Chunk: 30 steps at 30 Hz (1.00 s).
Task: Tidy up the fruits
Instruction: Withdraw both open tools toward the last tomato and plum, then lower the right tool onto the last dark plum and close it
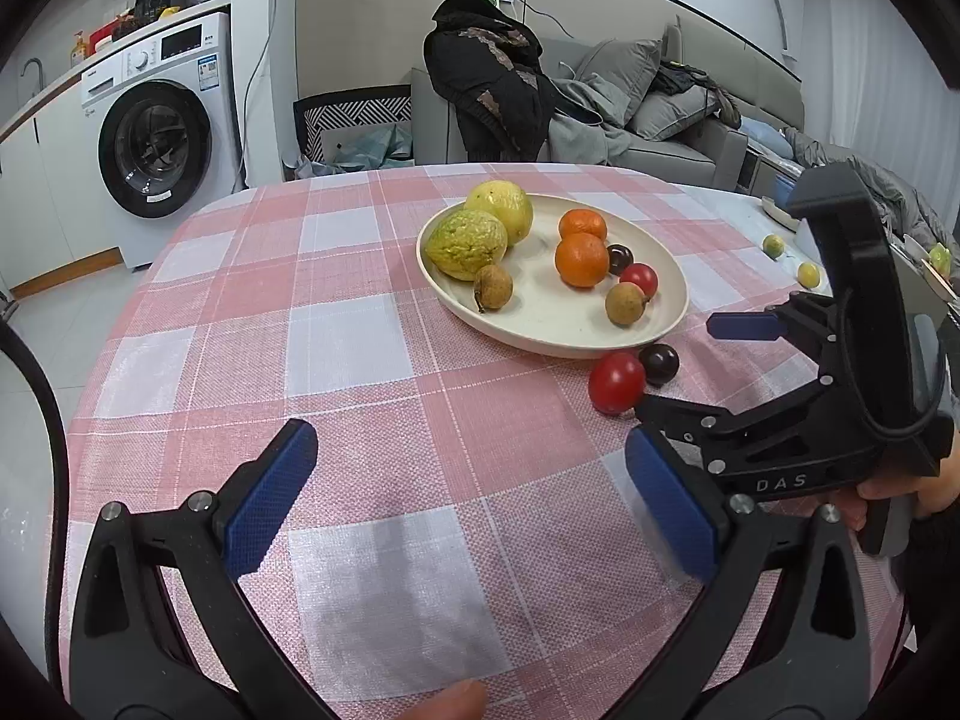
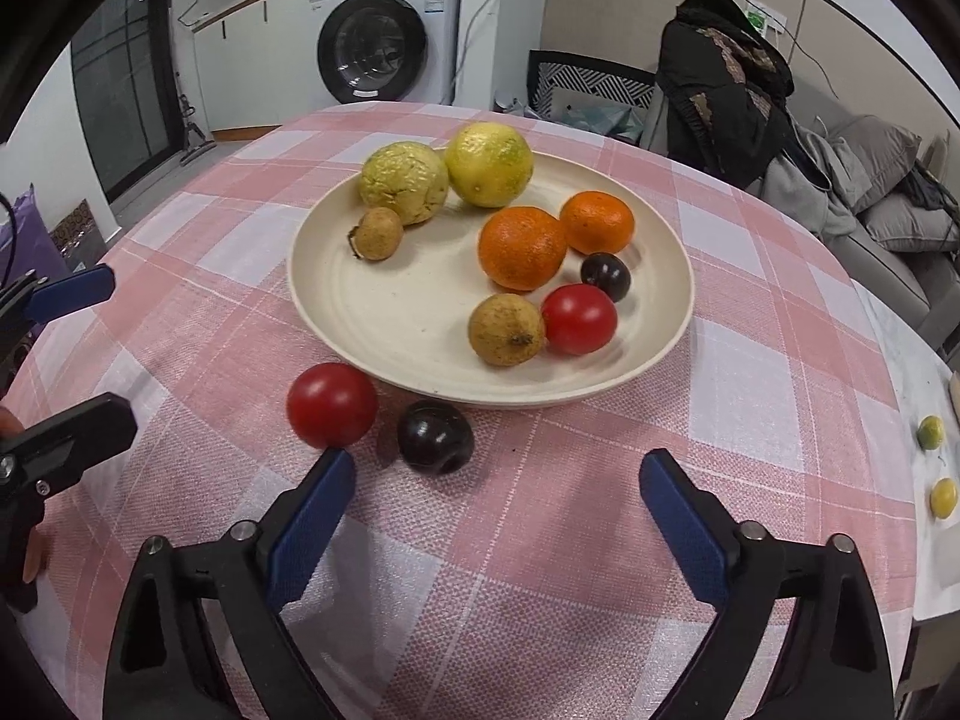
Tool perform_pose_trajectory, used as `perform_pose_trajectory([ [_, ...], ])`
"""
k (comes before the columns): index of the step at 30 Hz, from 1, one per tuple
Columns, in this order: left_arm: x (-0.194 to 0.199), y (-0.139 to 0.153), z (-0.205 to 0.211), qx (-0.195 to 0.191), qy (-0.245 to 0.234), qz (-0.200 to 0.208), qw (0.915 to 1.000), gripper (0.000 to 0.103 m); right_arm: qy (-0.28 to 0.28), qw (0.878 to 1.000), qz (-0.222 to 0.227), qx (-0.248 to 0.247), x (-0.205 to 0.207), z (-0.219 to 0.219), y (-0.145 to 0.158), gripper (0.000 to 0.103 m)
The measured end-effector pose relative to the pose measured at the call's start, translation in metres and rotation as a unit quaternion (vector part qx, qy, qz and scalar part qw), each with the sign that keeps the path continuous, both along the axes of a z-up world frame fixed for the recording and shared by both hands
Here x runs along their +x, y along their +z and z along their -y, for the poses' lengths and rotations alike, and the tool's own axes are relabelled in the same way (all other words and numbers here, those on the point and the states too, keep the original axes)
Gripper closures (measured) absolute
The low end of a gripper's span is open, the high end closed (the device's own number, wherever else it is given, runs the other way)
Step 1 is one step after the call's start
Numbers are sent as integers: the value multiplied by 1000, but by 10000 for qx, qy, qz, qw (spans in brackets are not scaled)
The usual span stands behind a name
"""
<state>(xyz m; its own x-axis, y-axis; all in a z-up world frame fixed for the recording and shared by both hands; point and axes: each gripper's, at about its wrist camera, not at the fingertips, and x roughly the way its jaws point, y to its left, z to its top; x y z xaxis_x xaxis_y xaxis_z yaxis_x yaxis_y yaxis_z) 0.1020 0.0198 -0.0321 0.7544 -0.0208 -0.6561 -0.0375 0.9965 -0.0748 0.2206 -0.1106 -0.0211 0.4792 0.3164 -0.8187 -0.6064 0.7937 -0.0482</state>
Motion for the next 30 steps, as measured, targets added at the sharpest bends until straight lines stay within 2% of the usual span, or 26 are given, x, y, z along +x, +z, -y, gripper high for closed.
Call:
perform_pose_trajectory([
  [2,0,0,0,6,0,1,10000,1,87,9999,-35,45,-3,0,1,22],
  [4,1,-1,0,4,-7,3,10000,1,151,9999,-40,64,-5,0,2,27],
  [9,1,-1,0,-25,3,-19,10000,1,196,9995,-134,198,-6,4,3,33],
  [11,0,0,-1,-21,1,-14,10000,1,180,9994,-189,240,-4,6,2,41],
  [21,0,-2,-3,-60,11,-41,10000,1,280,9990,-174,294,-4,1,3,54],
  [28,1,-2,-4,-71,-8,-52,10000,1,402,9982,-219,388,-3,-5,4,72],
  [30,1,-3,-3,-80,-17,-63,9999,1,386,9984,-181,375,-4,-5,4,74],
])
